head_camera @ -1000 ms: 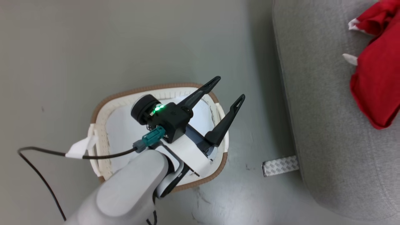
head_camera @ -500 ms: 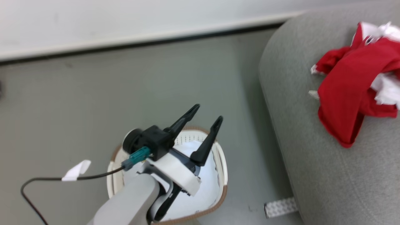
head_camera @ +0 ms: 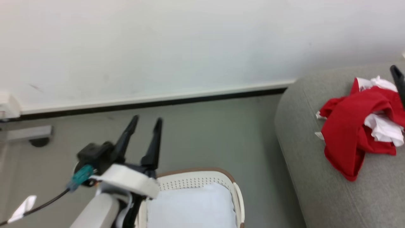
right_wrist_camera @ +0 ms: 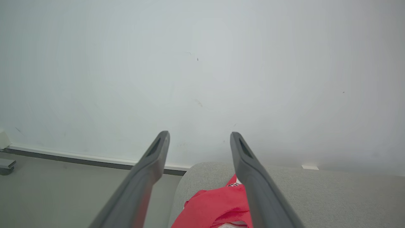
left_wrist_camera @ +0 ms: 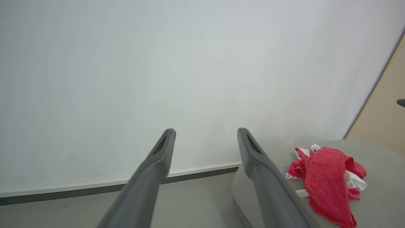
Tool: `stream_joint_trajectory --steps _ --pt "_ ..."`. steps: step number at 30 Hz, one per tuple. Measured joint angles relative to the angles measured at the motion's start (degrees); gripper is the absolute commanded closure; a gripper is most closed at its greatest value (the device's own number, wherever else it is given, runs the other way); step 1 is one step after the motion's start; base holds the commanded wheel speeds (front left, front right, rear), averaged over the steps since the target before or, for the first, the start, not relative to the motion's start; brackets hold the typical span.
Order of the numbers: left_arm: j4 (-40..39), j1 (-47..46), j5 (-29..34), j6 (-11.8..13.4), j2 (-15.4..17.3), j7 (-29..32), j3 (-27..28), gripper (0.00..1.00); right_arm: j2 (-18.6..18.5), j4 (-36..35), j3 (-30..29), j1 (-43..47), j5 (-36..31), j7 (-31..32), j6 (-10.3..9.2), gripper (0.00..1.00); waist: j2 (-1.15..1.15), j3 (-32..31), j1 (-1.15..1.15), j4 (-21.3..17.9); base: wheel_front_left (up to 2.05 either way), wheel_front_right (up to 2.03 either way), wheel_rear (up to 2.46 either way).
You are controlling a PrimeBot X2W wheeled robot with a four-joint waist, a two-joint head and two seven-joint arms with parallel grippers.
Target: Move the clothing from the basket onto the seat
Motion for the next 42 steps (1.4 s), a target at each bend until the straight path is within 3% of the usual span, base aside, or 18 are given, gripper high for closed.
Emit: stream_joint_trajectory --steps 9,17,25,32,42 --pt "-0.6 9.28 0.75 -1.21 -0.54 0.0 9.7 0.0 6.35 -5.01 -8.62 13.75 -5.68 -9.32 0.0 0.0 0.0 -3.88 0.0 3.28 0.0 0.0 0.0" --pt "-0.79 14.89 6.6 -4.17 -3.79 0.0 16.44 0.0 19.25 -12.72 -23.16 28.77 -17.9 -10.47 0.0 0.0 0.0 -3.82 0.0 3.29 0.0 0.0 0.0" --pt "-0.52 19.08 13.69 -8.23 -9.17 0.0 22.95 0.0 29.19 -21.3 -30.3 39.13 -31.21 -10.48 0.0 0.0 0.0 -3.59 0.01 2.82 0.0 0.0 0.0" --pt "0.51 20.72 17.45 -10.28 -11.72 0.0 26.53 0.0 32.89 -21.49 -32.2 41.97 -35.73 -10.48 0.0 0.0 0.0 -3.4 0.01 2.71 0.0 0.0 0.0" --pt "0.97 20.73 20.37 -11.22 -12.85 0.0 27.88 0.0 33.52 -20.89 -32.19 42.08 -36.53 -10.48 0.0 0.0 0.0 -3.4 0.01 3.24 0.0 0.0 0.0"
